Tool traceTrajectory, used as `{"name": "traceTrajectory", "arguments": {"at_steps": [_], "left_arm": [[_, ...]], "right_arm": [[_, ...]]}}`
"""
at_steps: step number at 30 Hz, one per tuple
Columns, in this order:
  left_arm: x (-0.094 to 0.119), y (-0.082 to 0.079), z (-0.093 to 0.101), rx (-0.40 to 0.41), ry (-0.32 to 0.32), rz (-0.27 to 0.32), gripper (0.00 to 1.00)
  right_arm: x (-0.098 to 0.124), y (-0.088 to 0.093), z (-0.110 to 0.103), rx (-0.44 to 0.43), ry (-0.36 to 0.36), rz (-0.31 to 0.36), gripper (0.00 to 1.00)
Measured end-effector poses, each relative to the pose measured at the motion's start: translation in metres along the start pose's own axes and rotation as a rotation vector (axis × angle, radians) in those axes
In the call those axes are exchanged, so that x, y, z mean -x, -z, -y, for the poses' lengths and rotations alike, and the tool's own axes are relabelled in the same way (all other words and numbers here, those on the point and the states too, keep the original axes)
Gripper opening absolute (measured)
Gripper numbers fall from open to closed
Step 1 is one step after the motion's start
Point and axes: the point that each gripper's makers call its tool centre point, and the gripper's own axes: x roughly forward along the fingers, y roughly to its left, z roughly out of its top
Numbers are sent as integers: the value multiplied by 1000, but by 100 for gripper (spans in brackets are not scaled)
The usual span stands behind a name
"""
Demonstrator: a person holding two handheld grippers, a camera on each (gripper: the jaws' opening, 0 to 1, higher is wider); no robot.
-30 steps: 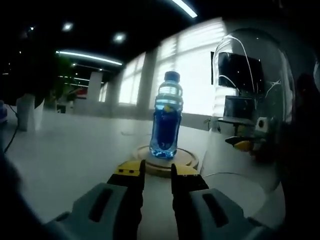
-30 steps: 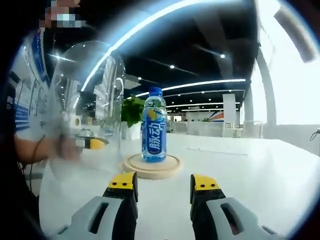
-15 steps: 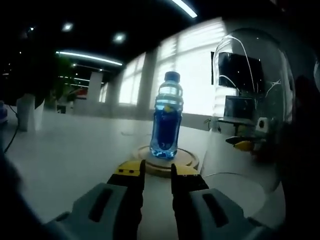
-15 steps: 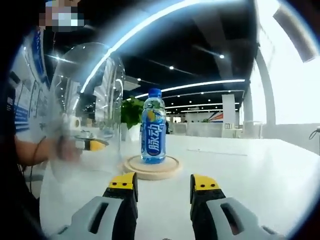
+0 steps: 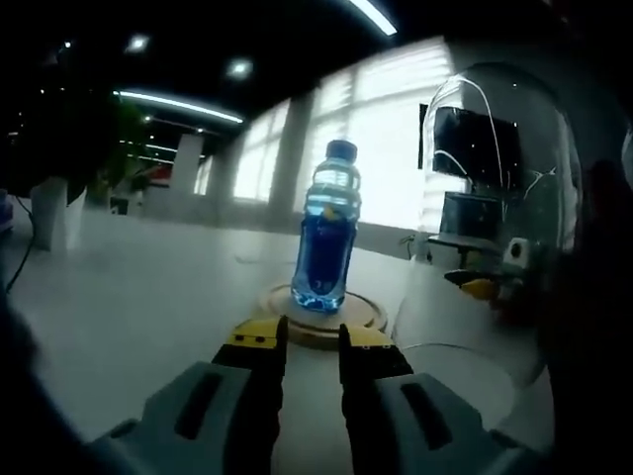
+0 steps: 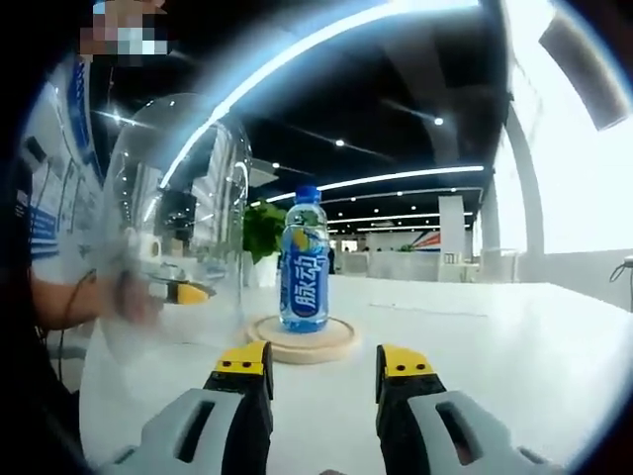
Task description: Open the cover put in the Mizone put the cover back on
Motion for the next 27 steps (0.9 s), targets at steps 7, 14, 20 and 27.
{"name": "traceTrajectory", "arguments": {"at_steps": [7,14,20,27], "left_arm": [[2,-8,-1,20,10,33,28],[10,-28,16,61,87,128,28],[22,-38,24,95,156,163,28],[40,-44,39,44,227,139,27]], "right_arm": [[0,-3,0,-15,-4,9,36],[-1,-2,-7,-37,-55,-6,38],[1,-8,-18,-41,-140,4,35],[4,-22,-38,-14,-284,1,41]]}}
